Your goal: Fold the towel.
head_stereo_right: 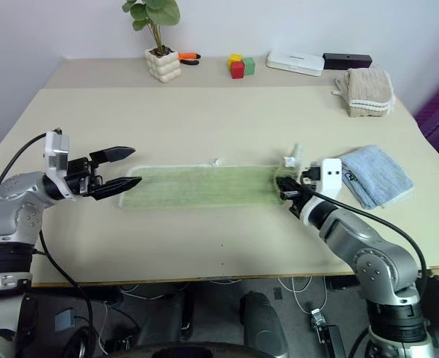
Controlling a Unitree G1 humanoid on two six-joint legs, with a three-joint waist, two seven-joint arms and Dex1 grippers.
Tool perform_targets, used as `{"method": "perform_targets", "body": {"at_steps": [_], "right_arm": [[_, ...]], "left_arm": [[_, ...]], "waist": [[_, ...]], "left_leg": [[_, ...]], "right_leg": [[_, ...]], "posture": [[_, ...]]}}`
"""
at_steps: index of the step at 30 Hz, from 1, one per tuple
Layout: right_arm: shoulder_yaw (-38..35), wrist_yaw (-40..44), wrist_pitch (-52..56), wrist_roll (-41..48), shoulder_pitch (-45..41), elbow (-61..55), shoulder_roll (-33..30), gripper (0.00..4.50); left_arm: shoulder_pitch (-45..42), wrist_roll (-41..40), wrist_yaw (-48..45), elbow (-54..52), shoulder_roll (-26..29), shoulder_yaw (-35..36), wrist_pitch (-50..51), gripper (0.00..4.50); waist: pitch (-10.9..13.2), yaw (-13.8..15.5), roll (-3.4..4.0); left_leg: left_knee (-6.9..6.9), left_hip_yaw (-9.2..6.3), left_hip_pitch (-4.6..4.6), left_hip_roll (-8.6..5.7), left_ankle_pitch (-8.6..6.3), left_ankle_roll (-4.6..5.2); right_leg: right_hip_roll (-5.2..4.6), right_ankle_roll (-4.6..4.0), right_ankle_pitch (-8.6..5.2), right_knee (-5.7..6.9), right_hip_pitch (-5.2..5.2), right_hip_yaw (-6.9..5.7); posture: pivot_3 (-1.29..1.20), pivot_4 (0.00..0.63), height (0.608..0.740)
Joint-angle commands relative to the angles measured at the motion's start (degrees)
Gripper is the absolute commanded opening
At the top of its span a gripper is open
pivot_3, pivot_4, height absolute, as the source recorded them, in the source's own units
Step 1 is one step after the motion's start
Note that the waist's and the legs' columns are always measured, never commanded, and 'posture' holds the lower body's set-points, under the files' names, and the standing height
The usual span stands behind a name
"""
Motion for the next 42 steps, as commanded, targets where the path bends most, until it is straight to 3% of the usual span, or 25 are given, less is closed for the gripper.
{"method": "perform_targets", "body": {"at_steps": [1, 12, 23, 37, 42], "right_arm": [[3.7, 3.6, -0.7, -4.7, -2.3, -3.3, -1.4, 0.02], [15.1, 13.7, -1.3, -16.1, -7.2, -2.8, -1.7, 0.02], [19.5, 18.6, -2.0, -23.0, -8.9, -1.0, 0.3, 0.02], [21.2, 20.1, 0.6, -25.8, -9.4, -0.2, 5.6, 0.02], [19.4, 18.8, 1.0, -25.9, -10.7, 1.1, 8.8, 2.25]], "left_arm": [[0.8, -0.4, 0.5, -2.3, 0.5, 1.0, -0.7, 4.5], [2.7, -0.9, 1.9, -4.6, 0.8, 1.8, -0.6, 4.5], [3.1, -1.4, 2.3, -5.6, 1.1, 1.8, -0.3, 4.5], [3.2, -1.2, 2.4, -5.5, 1.0, 1.6, -0.3, 4.5], [3.0, -1.2, 2.7, -5.6, 0.8, 1.4, -0.2, 4.5]], "waist": [[0.0, 0.0, -0.01], [0.0, 0.1, -0.03], [0.0, 0.1, -0.03], [0.0, 0.1, -0.03], [0.0, 0.1, -0.03]], "left_leg": [[-0.01, 0.0, 0.0, 0.0, 0.0, 0.0], [0.01, 0.01, -0.01, 0.0, 0.0, 0.0], [0.01, 0.01, -0.01, 0.0, 0.0, 0.0], [0.02, 0.01, -0.01, 0.0, 0.0, 0.0], [0.02, 0.01, -0.01, 0.0, 0.0, 0.0]], "right_leg": [[0.0, 0.0, 0.0, 0.0, 0.0, 0.0], [-0.01, 0.0, 0.0, 0.01, -0.02, -0.01], [0.0, 0.0, 0.0, 0.01, -0.02, -0.02], [0.0, 0.0, 0.0, 0.02, -0.03, -0.02], [0.01, 0.01, 0.0, 0.04, -0.03, -0.02]], "posture": [[0.0, 0.15, 0.74], [0.0, 0.15, 0.74], [0.0, 0.15, 0.74], [0.0, 0.15, 0.74], [0.0, 0.15, 0.74]]}}
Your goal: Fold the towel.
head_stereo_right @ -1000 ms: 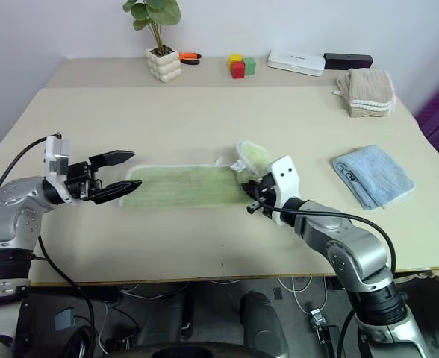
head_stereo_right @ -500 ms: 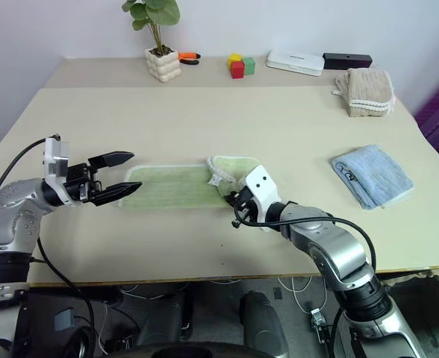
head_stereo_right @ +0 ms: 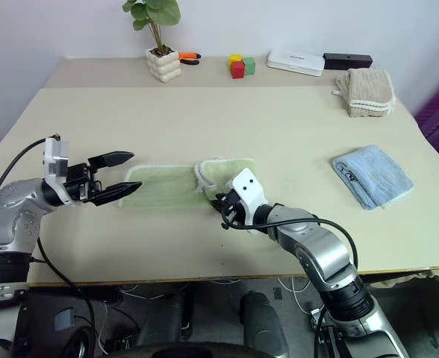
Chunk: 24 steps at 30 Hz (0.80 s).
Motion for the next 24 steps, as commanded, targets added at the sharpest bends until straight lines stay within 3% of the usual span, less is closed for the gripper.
{"method": "perform_targets", "body": {"at_steps": [1, 4, 5, 8, 11, 16, 18, 24], "right_arm": [[-2.2, -0.9, -0.2, 0.3, -1.8, -0.5, 2.2, 2.72], [-3.2, -0.3, 0.0, 0.7, -1.9, -1.3, 2.5, 4.23], [-4.1, 0.2, 0.0, 1.2, -1.9, -1.8, 2.2, 4.48], [-9.4, 1.5, -0.1, 5.2, -3.2, -2.4, 2.6, 4.48], [-16.3, 1.8, -4.3, 9.7, -5.4, -2.2, 5.1, 3.54], [-17.9, -0.8, -5.4, 8.9, -7.0, 1.6, 7.9, 1.18], [-17.5, -3.5, -9.3, 4.2, -8.0, 6.0, 8.8, 0.18], [-16.0, -6.9, -22.8, -5.2, -8.5, 20.2, 11.6, 0.09]], "left_arm": [[-0.3, -0.7, 0.2, -1.7, 0.6, 0.9, -0.3, 4.5], [-0.3, -0.6, 0.1, -1.6, 0.7, 1.0, -0.3, 4.5], [-0.3, -0.6, 0.1, -1.6, 0.8, 1.0, -0.4, 4.5], [-0.4, -0.6, 0.0, -1.3, 0.8, 1.0, -0.4, 4.5], [-0.8, -0.3, 0.0, -0.7, 0.6, 0.7, -0.7, 4.5], [-1.3, -0.3, 0.3, -0.7, 0.1, 0.2, -0.6, 4.5], [-1.3, -0.3, 0.3, -0.7, 0.1, 0.2, -0.6, 4.5], [-0.6, -0.4, 0.6, -1.2, 0.2, 0.3, -0.4, 4.5]], "waist": [[0.0, 0.0, 0.0], [0.0, 0.0, 0.0], [0.0, 0.1, 0.0], [0.0, 0.1, 0.0], [0.0, 0.0, 0.0], [0.0, -0.1, 0.0], [0.0, -0.1, 0.0], [0.0, -0.1, 0.0]], "left_leg": [[-0.01, 0.0, 0.0, 0.0, 0.0, 0.0], [-0.01, 0.0, 0.0, 0.0, 0.0, 0.0], [0.0, 0.0, 0.0, 0.0, 0.0, 0.0], [0.01, 0.01, -0.01, -0.01, 0.0, 0.0], [0.0, 0.01, -0.01, 0.0, 0.0, 0.0], [-0.06, -0.01, 0.01, 0.01, 0.0, 0.0], [-0.07, -0.01, 0.0, 0.01, 0.0, 0.0], [-0.04, 0.01, 0.0, -0.01, 0.0, 0.0]], "right_leg": [[0.0, 0.0, 0.0, 0.0, 0.0, 0.0], [0.0, 0.01, 0.0, 0.0, -0.01, 0.0], [0.0, 0.01, 0.0, 0.0, 0.0, 0.0], [-0.02, 0.01, 0.0, 0.0, 0.01, 0.0], [-0.01, 0.01, 0.01, 0.0, 0.0, 0.0], [0.01, 0.05, 0.03, 0.01, 0.0, -0.03], [0.01, 0.06, 0.03, 0.03, -0.03, -0.04], [-0.01, 0.04, 0.02, 0.03, -0.02, -0.03]], "posture": [[0.0, 0.15, 0.74], [0.0, 0.15, 0.74], [0.0, 0.15, 0.74], [0.0, 0.15, 0.74], [0.0, 0.15, 0.74], [0.0, 0.15, 0.74], [0.0, 0.15, 0.74], [0.0, 0.15, 0.74]]}}
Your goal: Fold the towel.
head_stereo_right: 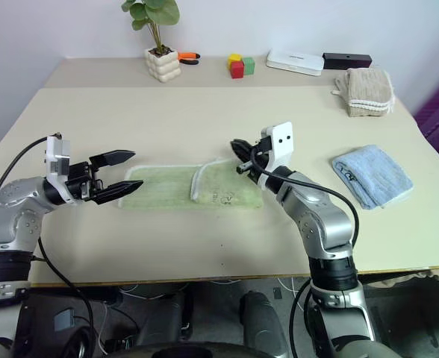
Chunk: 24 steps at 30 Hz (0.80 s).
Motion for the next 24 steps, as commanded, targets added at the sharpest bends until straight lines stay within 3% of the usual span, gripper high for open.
{"method": "perform_targets", "body": {"at_steps": [1, 5, 17, 24], "right_arm": [[1.7, -0.2, -8.9, -4.5, 0.5, 5.2, 2.2, 0.09], [3.6, 1.5, -13.8, -6.2, 3.0, 9.6, 4.7, 0.09], [6.4, 2.3, -23.4, -13.8, 5.4, 18.9, 4.6, 0.09], [4.3, 3.2, -18.3, -11.5, 3.5, 11.0, 3.6, 0.09]], "left_arm": [[0.0, -0.4, 0.3, -1.5, 0.4, 0.7, -0.3, 4.5], [0.6, -0.8, 0.8, -2.6, 0.4, 0.9, 0.0, 4.5], [1.2, -1.0, 1.7, -3.8, 0.0, 0.9, 0.3, 4.5], [1.5, -0.9, 2.0, -4.0, 0.0, 0.8, 0.3, 4.5]], "waist": [[0.0, -0.2, 0.0], [0.0, -0.3, 0.02], [0.0, -0.2, 0.01], [0.0, -0.2, 0.01]], "left_leg": [[-0.01, 0.0, 0.0, 0.0, 0.0, 0.0], [-0.05, 0.0, 0.01, 0.02, 0.0, 0.0], [-0.02, 0.0, 0.02, 0.01, 0.0, 0.0], [-0.01, -0.01, 0.03, 0.02, 0.0, -0.01]], "right_leg": [[0.01, 0.01, 0.01, 0.0, 0.0, 0.0], [0.04, 0.15, 0.08, 0.03, -0.03, 0.0], [0.02, 0.02, 0.01, 0.04, 0.0, 0.0], [0.02, 0.05, 0.03, 0.06, 0.01, 0.0]], "posture": [[0.0, 0.15, 0.74], [0.0, 0.15, 0.74], [0.0, 0.15, 0.74], [0.0, 0.15, 0.74]]}}
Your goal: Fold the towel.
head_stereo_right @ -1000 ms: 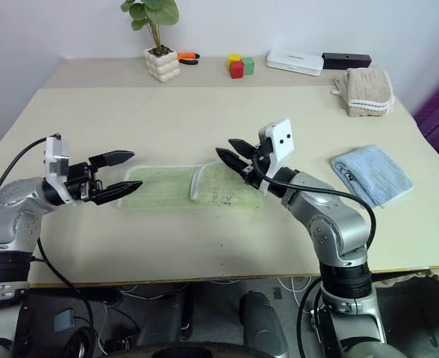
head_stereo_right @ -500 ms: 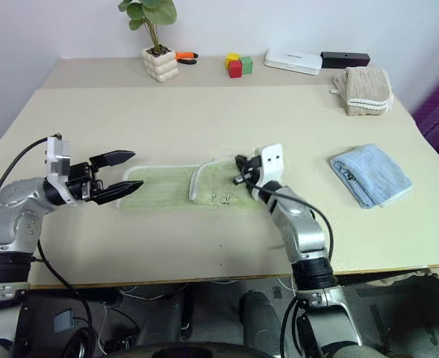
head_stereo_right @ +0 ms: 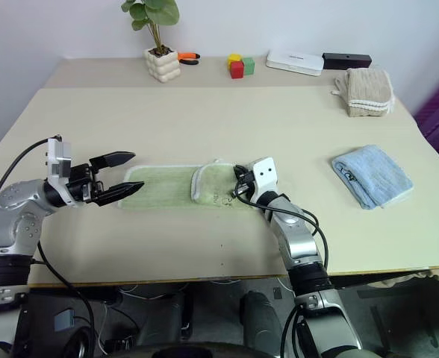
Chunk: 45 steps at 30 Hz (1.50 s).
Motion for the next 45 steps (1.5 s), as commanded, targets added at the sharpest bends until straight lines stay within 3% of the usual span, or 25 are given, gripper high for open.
{"method": "perform_targets", "body": {"at_steps": [1, 7, 15, 20, 24, 31, 34, 37, 44, 45], "right_arm": [[-1.8, 0.2, 4.1, 2.5, -2.0, -8.1, -0.8, 0.09], [0.2, 0.4, 9.5, 4.3, -2.2, -18.7, 0.4, 0.09], [4.6, 0.2, 8.1, 3.1, 2.9, -16.6, 4.4, 0.09], [8.5, 2.6, 4.0, -0.7, 3.6, -10.8, 3.5, 0.09], [11.3, 4.4, 1.6, -3.4, 3.4, -6.5, 2.5, 0.09], [11.1, 3.7, -0.6, -5.8, 0.9, -3.0, 3.3, 0.09], [7.1, 2.7, 1.2, -1.7, -1.0, -4.8, 5.6, 0.09], [3.5, 3.7, 3.2, 1.3, -3.6, -7.5, 4.7, 0.9], [-0.3, 10.1, 8.4, 6.5, -4.4, -17.0, -2.8, 4.42], [-1.4, 11.3, 9.7, 7.8, -4.1, -18.7, -4.7, 4.47]], "left_arm": [[-0.1, -0.8, 0.3, -1.7, 0.2, 0.7, 0.1, 4.5], [0.4, 0.1, 5.0, -1.5, 1.3, 0.0, 6.7, 4.5], [-0.6, -9.6, 23.9, -10.9, 1.0, 8.3, 28.2, 4.5], [0.5, -26.4, 42.6, -18.0, -1.9, 19.0, 47.1, 4.5], [4.8, -40.2, 53.6, -22.6, -4.1, 23.6, 54.7, 4.5], [11.9, -59.6, 72.5, -25.1, -7.5, 25.1, 50.3, 4.5], [16.8, -70.2, 79.5, -27.3, -9.1, 23.2, 45.6, 4.5], [24.4, -77.5, 83.4, -31.6, -10.3, 19.9, 42.3, 4.5], [30.9, -79.8, 86.0, -32.9, -15.0, 19.1, 33.0, 4.5], [31.5, -79.8, 85.7, -33.5, -16.0, 19.1, 32.5, 4.5]], "waist": [[0.0, 0.0, 0.02], [0.0, -0.1, 0.02], [0.0, 0.0, -0.03], [0.0, -0.1, -0.03], [0.0, -0.2, -0.04], [-0.1, -0.1, -0.19], [-0.1, -0.1, -0.19], [-0.1, 0.0, -0.17], [-0.1, 0.4, -0.18], [-0.1, 0.4, -0.17]], "left_leg": [[0.0, 0.0, 0.0, 0.0, 0.0, 0.0], [-0.03, -0.01, 0.0, 0.01, 0.0, 0.0], [0.02, -0.03, -0.02, 0.01, 0.0, 0.0], [0.01, -0.08, -0.01, 0.01, 0.0, 0.0], [-0.01, -0.08, 0.01, 0.01, 0.0, 0.0], [0.02, -0.18, 0.13, 0.0, 0.01, -0.04], [0.01, -0.18, 0.16, 0.01, 0.02, -0.06], [0.0, -0.17, 0.13, 0.01, 0.01, -0.07], [0.04, -0.11, 0.11, -0.06, 0.03, -0.11], [0.03, -0.09, 0.11, -0.07, 0.03, -0.11]], "right_leg": [[0.0, 0.0, 0.0, 0.0, 0.0, 0.0], [0.02, 0.08, 0.05, 0.02, -0.04, 0.0], [-0.02, 0.07, 0.03, 0.02, -0.02, -0.01], [-0.02, 0.13, 0.07, 0.03, 0.0, -0.01], [-0.03, 0.14, 0.07, 0.03, 0.0, -0.01], [-0.03, -0.06, -0.02, 0.06, 0.13, -0.05], [-0.07, -0.08, -0.02, 0.06, 0.15, -0.04], [-0.12, -0.09, -0.02, 0.04, 0.12, -0.04], [-0.25, -0.32, -0.12, -0.1, 0.17, -0.08], [-0.25, -0.33, -0.12, -0.13, 0.17, -0.07]], "posture": [[0.0, 0.15, 0.74], [0.0, 0.15, 0.74], [0.0, 0.15, 0.74], [0.0, 0.15, 0.74], [0.0, 0.15, 0.74], [0.0, 0.15, 0.74], [0.0, 0.15, 0.74], [0.0, 0.15, 0.74], [0.0, 0.15, 0.74], [0.0, 0.15, 0.74]]}}
